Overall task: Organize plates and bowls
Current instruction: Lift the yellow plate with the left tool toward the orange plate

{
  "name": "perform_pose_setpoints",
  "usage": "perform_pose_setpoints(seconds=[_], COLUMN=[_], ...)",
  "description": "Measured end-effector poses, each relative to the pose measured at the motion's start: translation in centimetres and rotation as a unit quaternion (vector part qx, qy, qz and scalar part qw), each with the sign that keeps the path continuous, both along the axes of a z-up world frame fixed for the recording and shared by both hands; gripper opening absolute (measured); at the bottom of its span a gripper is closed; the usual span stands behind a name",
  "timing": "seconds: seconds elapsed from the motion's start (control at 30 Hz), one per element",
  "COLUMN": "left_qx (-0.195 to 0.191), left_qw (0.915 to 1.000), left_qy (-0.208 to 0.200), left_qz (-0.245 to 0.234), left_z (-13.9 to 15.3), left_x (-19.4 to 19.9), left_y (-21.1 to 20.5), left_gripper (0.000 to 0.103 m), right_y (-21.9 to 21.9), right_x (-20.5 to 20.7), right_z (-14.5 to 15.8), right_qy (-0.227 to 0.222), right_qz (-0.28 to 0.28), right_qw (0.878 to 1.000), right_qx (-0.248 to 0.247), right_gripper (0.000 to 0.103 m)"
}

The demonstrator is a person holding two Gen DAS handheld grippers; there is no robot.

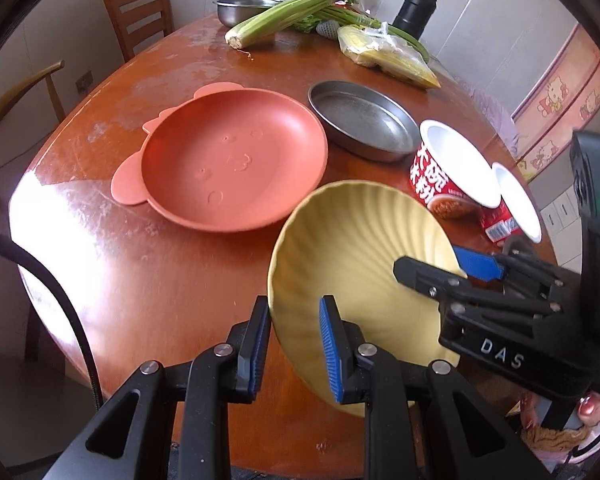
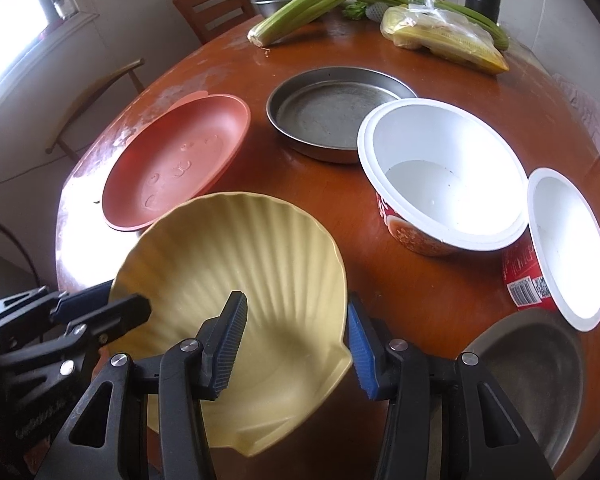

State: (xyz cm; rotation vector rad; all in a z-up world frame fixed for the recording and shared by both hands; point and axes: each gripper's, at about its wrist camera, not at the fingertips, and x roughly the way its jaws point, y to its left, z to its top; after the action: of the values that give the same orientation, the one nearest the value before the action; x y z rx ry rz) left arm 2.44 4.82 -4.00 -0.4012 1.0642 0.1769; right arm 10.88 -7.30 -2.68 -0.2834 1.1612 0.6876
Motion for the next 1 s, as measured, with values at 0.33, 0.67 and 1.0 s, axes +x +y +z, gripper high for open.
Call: perform_pose_setpoints(seconds=[0.33,0.67,1.0], left_qx=[-0.002,-0.008,-0.008], left_qw=[1.0000,0.9998,0.9993], left_qy=[-0.006,-0.016,-0.036], left_qz=[0.006,0.002,-0.004], left_z=[-0.5,0.5,2.3], left_x=[-0.2,-0.5,-0.8], left_y=[-0.2,0.2,0.8], left_gripper=[0.025,0.025,0.025], right_y=[-0.5,-0.8,-0.1], right_x=[-1.2,-1.8,-1.6], right_z=[0.0,1.4,3.8], right_qy=[-0.015,-0.024,-0.049], right_qz=[-0.008,-0.013,-0.019], right_qw=[1.000,1.000,0.999], right_qx=[-0.004,0.002,0.011], right_gripper=[0.051,0.052,0.052])
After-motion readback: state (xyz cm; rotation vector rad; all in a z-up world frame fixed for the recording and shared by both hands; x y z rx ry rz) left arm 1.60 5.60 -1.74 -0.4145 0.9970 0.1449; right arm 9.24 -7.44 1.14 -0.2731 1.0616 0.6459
